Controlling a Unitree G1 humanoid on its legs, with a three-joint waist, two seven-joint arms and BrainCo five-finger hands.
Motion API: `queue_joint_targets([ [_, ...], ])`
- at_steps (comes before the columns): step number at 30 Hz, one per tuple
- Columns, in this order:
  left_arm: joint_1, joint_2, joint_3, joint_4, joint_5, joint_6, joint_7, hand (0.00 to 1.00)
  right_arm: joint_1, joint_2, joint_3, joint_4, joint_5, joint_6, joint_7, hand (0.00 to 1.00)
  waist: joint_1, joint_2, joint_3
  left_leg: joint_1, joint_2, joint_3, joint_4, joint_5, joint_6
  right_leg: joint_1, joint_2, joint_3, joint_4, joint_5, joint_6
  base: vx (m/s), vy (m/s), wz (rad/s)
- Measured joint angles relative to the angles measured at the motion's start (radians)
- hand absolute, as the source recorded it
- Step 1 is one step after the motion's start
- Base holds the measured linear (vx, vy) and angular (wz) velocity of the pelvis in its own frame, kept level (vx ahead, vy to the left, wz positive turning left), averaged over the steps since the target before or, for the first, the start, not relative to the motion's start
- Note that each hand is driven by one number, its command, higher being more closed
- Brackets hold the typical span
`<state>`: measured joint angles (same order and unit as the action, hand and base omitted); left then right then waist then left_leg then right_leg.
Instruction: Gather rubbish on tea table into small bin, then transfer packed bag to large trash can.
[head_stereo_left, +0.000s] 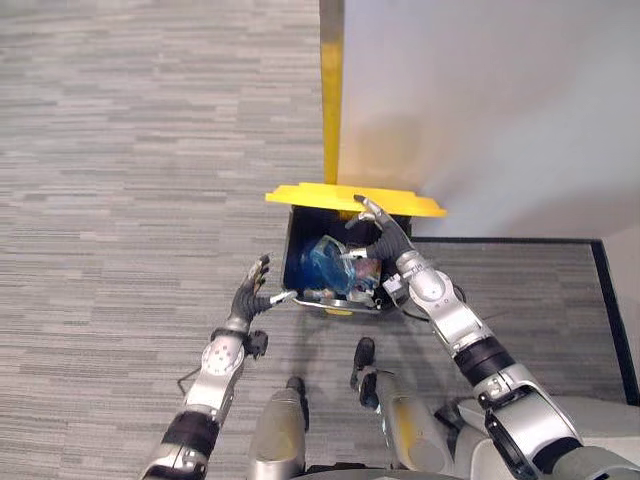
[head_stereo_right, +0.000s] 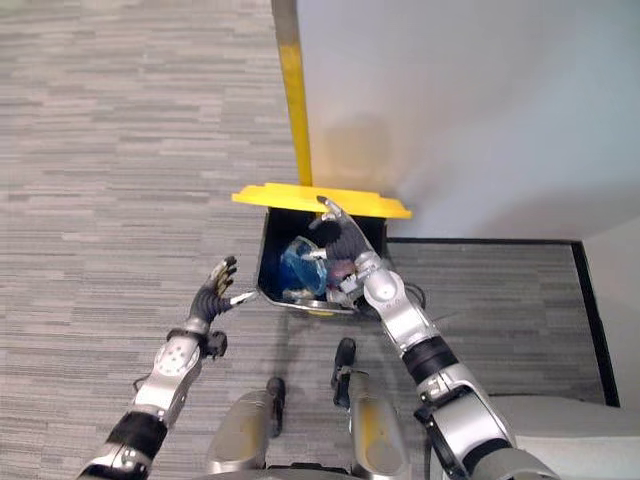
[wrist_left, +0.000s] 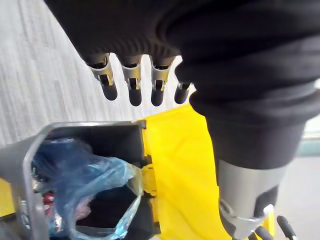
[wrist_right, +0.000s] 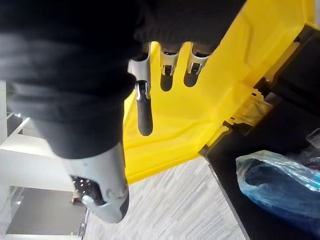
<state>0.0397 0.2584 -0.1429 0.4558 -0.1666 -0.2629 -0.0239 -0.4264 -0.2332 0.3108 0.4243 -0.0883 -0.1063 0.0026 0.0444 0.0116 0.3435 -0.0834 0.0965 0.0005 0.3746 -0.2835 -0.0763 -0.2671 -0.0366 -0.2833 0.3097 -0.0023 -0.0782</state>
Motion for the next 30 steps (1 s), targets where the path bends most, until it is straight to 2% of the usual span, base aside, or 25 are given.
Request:
queue_joint_targets([
  [4, 0.097, -0.030, 0.013, 0.045, 0.000, -0.002, -0.029, 0.00, 0.085, 0.035, -0.012, -0.002, -0.001, -0.001, 0.010, 0.00, 0.002, -0.002, -0.032, 0.043, 0.001, -0.002, -0.026, 0.005, -0.001, 0.033, 0.000, -0.004, 0.000, -0.012, 0.006, 0.05, -0.009, 0.05],
  [10, 0.143, -0.082, 0.057, 0.186, 0.001, 0.000, -0.051, 0.00, 0.154, 0.083, -0.026, 0.032, -0.021, -0.003, 0.026, 0.00, 0.005, -0.010, -0.040, 0.095, 0.000, 0.018, -0.024, 0.000, 0.007, 0.073, 0.003, 0.016, 0.004, -0.015, 0.009, 0.00, 0.013, -0.09],
  [14, 0.161, -0.105, 0.079, 0.255, -0.001, 0.004, -0.064, 0.00, 0.205, 0.098, -0.027, 0.073, -0.040, -0.006, 0.044, 0.00, 0.026, -0.021, -0.049, 0.114, -0.010, 0.051, 0.001, -0.009, 0.020, 0.074, 0.002, 0.053, 0.032, -0.014, 0.011, -0.06, 0.030, -0.22],
  [17, 0.161, -0.115, 0.108, 0.264, 0.000, 0.004, -0.063, 0.00, 0.247, 0.113, -0.027, 0.079, -0.043, -0.006, 0.047, 0.00, 0.019, -0.023, -0.048, 0.107, -0.019, 0.063, 0.050, -0.023, 0.031, 0.071, -0.001, 0.074, 0.054, -0.013, 0.040, -0.11, 0.047, -0.17],
  [18, 0.160, -0.115, 0.110, 0.264, 0.000, 0.004, -0.063, 0.00, 0.268, 0.116, -0.032, 0.077, -0.045, -0.006, 0.047, 0.00, 0.013, -0.031, -0.050, 0.096, -0.026, 0.063, 0.072, -0.025, 0.035, 0.061, -0.006, 0.085, 0.061, -0.006, 0.048, -0.19, 0.065, -0.19],
  [19, 0.162, -0.122, 0.117, 0.267, 0.000, 0.004, -0.063, 0.00, 0.308, 0.121, -0.041, 0.067, -0.049, -0.006, 0.048, 0.00, 0.003, -0.021, -0.064, 0.064, 0.001, 0.083, 0.071, -0.012, 0.051, 0.040, 0.000, 0.100, 0.053, 0.015, 0.106, -0.20, 0.028, -0.26],
  [20, 0.163, -0.125, 0.116, 0.270, 0.000, 0.004, -0.063, 0.00, 0.319, 0.124, -0.040, 0.064, -0.049, -0.006, 0.049, 0.00, 0.001, -0.025, -0.064, 0.054, 0.001, 0.094, 0.067, -0.002, 0.055, 0.005, -0.015, 0.093, 0.138, -0.026, 0.082, -0.27, 0.009, -0.31],
  [21, 0.157, -0.125, 0.118, 0.291, -0.001, 0.006, -0.063, 0.00, 0.348, 0.129, -0.043, 0.063, -0.049, -0.006, 0.049, 0.00, -0.007, -0.041, -0.068, 0.050, -0.001, 0.101, 0.052, 0.016, 0.055, -0.023, -0.056, 0.081, 0.341, -0.099, 0.047, -0.21, -0.013, -0.22],
  [22, 0.155, -0.119, 0.119, 0.295, 0.000, 0.012, -0.061, 0.00, 0.393, 0.135, -0.053, 0.063, -0.049, -0.008, 0.050, 0.00, -0.011, -0.039, -0.072, 0.045, 0.001, 0.100, 0.037, 0.031, 0.054, -0.004, -0.098, 0.077, 0.479, -0.146, 0.056, -0.22, -0.020, -0.12],
  [23, 0.157, -0.115, 0.119, 0.295, -0.001, 0.013, -0.061, 0.00, 0.417, 0.141, -0.063, 0.063, -0.048, -0.008, 0.052, 0.00, -0.013, -0.048, -0.079, 0.041, 0.001, 0.099, 0.028, 0.039, 0.049, 0.016, -0.119, 0.077, 0.516, -0.164, 0.063, -0.13, -0.096, -0.07],
  [24, 0.160, -0.110, 0.128, 0.294, -0.001, 0.014, -0.060, 0.00, 0.458, 0.150, -0.072, 0.064, -0.047, -0.009, 0.055, 0.00, -0.010, -0.065, -0.090, 0.032, 0.002, 0.099, 0.008, 0.059, 0.039, 0.069, -0.154, 0.080, 0.523, -0.198, 0.086, -0.12, -0.133, -0.06],
  [25, 0.160, -0.110, 0.135, 0.293, -0.001, 0.014, -0.060, 0.00, 0.474, 0.150, -0.074, 0.064, -0.045, -0.010, 0.059, 0.00, -0.010, -0.074, -0.095, 0.023, 0.004, 0.099, 0.002, 0.069, 0.030, 0.100, -0.163, 0.082, 0.494, -0.217, 0.103, -0.09, -0.180, -0.09],
  [26, 0.153, -0.105, 0.150, 0.291, -0.001, 0.016, -0.058, 0.00, 0.492, 0.151, -0.084, 0.081, -0.041, -0.015, 0.062, 0.00, -0.010, -0.099, -0.108, 0.008, 0.000, 0.099, -0.017, 0.098, 0.014, 0.137, -0.144, 0.076, 0.374, -0.245, 0.143, -0.09, -0.154, -0.21],
  [27, 0.151, -0.129, 0.151, 0.288, -0.001, 0.018, -0.057, 0.00, 0.504, 0.151, -0.110, 0.118, -0.042, -0.016, 0.058, 0.00, -0.006, -0.085, -0.118, 0.013, 0.005, 0.105, -0.097, 0.151, 0.004, 0.164, -0.108, 0.082, 0.241, -0.246, 0.143, -0.07, -0.139, -0.25],
  [29, 0.146, -0.159, 0.146, 0.281, -0.001, 0.017, -0.056, 0.00, 0.503, 0.140, -0.151, 0.191, -0.041, -0.021, 0.042, 0.00, -0.010, -0.071, -0.125, 0.020, 0.006, 0.132, -0.205, 0.223, -0.006, 0.196, -0.078, 0.095, 0.065, -0.237, 0.126, -0.09, -0.112, -0.40],
  [30, 0.139, -0.177, 0.144, 0.283, -0.001, 0.018, -0.050, 0.00, 0.496, 0.120, -0.162, 0.242, -0.041, -0.019, 0.030, 0.00, -0.012, -0.044, -0.130, 0.029, 0.015, 0.140, -0.258, 0.255, -0.006, 0.202, -0.056, 0.102, -0.001, -0.197, 0.108, -0.13, -0.085, -0.40],
])
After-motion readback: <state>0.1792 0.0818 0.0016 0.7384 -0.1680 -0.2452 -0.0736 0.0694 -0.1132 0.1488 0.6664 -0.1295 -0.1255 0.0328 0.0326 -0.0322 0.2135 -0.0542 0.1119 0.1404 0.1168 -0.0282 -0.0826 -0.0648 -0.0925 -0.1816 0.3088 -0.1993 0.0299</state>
